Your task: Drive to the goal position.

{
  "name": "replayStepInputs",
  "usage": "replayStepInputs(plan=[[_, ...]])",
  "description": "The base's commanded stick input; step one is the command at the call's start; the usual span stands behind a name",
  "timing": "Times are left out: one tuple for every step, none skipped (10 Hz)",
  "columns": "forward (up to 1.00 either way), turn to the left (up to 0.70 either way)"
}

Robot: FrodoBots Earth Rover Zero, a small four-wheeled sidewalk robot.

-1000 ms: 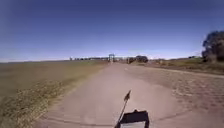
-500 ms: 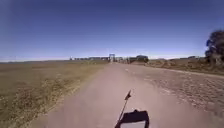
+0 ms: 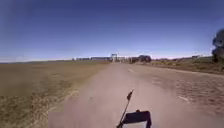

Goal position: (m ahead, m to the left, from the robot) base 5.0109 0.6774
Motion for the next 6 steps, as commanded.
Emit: replayStepInputs(plan=[[1.0, 0.0], [1.0, 0.0], [1.0, 0.0], [1.0, 0.0], [1.0, 0.0], [1.0, 0.0]])
